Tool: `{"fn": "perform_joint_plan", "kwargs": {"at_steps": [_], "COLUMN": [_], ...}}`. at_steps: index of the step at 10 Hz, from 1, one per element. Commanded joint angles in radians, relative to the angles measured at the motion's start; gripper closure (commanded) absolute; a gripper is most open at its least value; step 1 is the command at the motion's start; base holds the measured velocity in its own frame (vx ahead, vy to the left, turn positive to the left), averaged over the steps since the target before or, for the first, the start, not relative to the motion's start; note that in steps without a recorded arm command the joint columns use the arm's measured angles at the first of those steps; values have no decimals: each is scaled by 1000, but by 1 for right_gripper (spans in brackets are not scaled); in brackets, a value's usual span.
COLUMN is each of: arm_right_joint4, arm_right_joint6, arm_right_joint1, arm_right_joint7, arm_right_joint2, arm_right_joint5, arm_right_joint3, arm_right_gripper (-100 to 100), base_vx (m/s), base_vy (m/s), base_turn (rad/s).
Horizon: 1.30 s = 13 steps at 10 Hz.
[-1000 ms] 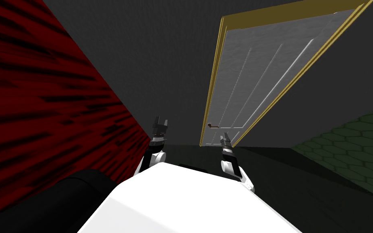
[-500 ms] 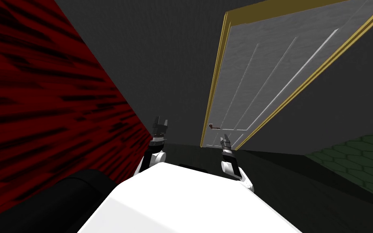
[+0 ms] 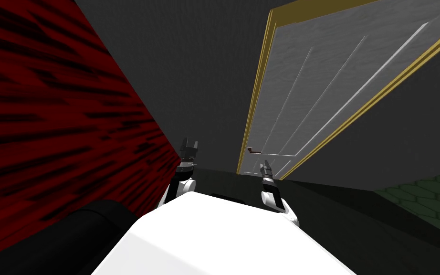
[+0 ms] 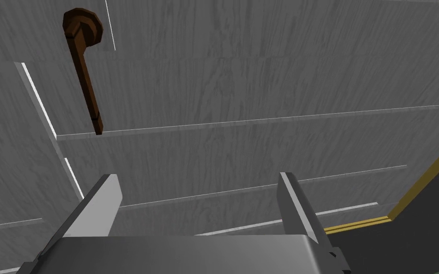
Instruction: Pull the door open
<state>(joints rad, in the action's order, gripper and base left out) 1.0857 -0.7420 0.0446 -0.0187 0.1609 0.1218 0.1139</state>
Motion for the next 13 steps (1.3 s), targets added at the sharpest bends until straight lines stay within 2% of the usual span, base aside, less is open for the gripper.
{"fn": "perform_joint_plan", "kwargs": {"at_steps": [1,3,4,5,8,9,11,12,13], "arm_right_joint4": [-34,-107,-130,-130,-244,-261,-322,-337,-373], "arm_right_joint6": [-4,-23,-23,-23,-49,-49,-64,-64,-71], "arm_right_joint1": [-12,-45,-45,-45,-89,-89,-115,-115,-128], "arm_right_joint7": [-3,-13,-13,-13,-27,-27,-35,-35,-38], "arm_right_joint2": [4,15,15,15,30,30,38,38,42], "arm_right_joint5": [4,16,16,16,33,33,42,42,47], "arm_right_joint3": [2,7,7,7,13,13,17,17,18], "arm_right_gripper": [-100,-100,-100,-100,-100,-100,-100,-100,-100], "base_vx": [14,12,15,12,13,14,1,7,9], "base_vy": [-58,-82,-85,-27,-55,-73,-71,-59,-50], "base_turn": [79,187,62,-26,187,77,170,67,91]}}
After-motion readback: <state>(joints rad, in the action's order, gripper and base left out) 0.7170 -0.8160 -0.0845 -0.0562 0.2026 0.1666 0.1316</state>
